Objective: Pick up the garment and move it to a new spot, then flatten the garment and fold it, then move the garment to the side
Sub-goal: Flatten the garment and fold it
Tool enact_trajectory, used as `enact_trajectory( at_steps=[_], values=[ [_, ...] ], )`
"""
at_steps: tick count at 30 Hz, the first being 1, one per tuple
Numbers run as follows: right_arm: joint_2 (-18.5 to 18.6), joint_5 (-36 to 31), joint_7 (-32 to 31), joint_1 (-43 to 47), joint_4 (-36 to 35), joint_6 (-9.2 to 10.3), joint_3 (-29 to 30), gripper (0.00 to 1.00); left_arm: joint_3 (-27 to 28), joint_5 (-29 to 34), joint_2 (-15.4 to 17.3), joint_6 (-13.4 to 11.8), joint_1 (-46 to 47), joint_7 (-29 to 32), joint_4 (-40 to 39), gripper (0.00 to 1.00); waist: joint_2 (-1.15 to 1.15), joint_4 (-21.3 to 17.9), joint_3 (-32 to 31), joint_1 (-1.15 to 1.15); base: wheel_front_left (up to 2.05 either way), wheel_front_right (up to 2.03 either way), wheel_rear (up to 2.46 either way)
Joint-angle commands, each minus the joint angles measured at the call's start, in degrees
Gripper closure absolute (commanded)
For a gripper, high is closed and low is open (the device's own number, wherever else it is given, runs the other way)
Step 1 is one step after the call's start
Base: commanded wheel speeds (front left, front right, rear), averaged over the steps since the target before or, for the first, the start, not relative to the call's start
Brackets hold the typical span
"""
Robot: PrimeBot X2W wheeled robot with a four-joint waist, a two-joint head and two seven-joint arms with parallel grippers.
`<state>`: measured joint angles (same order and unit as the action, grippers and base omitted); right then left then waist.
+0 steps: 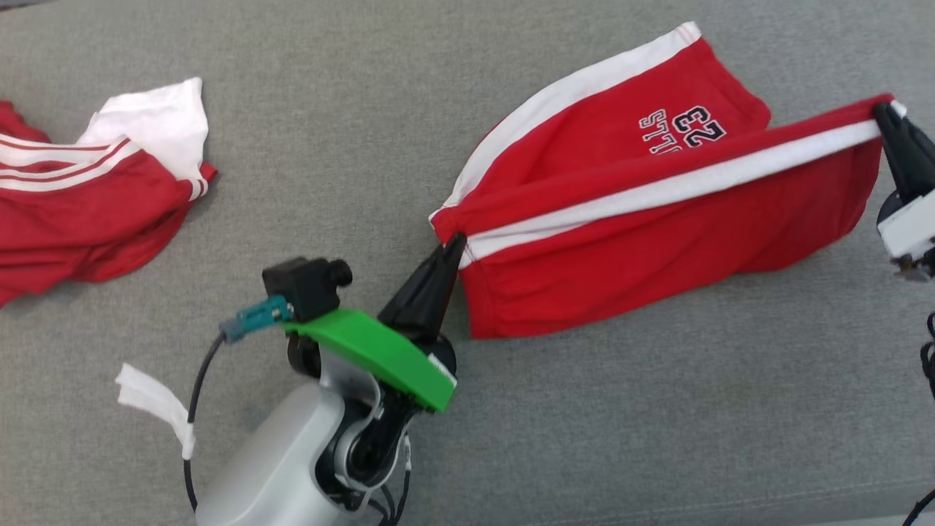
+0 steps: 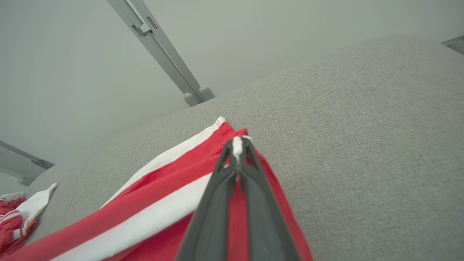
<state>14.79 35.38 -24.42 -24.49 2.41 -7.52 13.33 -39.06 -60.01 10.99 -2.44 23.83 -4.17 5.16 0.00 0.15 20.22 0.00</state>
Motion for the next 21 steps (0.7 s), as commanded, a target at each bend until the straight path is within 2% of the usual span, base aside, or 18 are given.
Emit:
enact_trajectory(
  at_steps=[1, 8, 11, 21],
  values=[
    [0.68, -0.96, -0.53, -3.24, 1.4, 0.06, -0.08, 1.0, 0.64, 0.17, -0.89, 0.13, 3.08, 0.27, 0.9, 1.0, 0.0, 4.68, 5.38, 0.0, 0.0, 0.0, 0.0],
    [1.43, -5.31, -1.39, -15.72, 9.2, 0.06, -2.59, 1.0, 1.93, 0.45, -3.56, -1.09, 11.09, 1.35, 7.39, 1.0, 0.0, 6.41, 10.42, 0.0, 0.0, 0.0, 0.0],
    [1.56, -7.04, -0.85, -19.46, 12.95, 0.06, -3.83, 1.0, 1.76, 0.13, -4.51, -0.59, 13.25, 1.62, 9.81, 1.0, 0.0, 7.05, 11.52, 0.0, 0.0, 0.0, 0.0],
    [2.04, -8.92, 3.03, -24.56, 21.47, 0.06, -6.56, 1.0, 1.18, 0.02, -6.14, 0.19, 16.29, 0.29, 15.33, 1.0, 0.0, 8.34, 12.18, 0.0, 0.0, 0.0, 0.0]
  ],
)
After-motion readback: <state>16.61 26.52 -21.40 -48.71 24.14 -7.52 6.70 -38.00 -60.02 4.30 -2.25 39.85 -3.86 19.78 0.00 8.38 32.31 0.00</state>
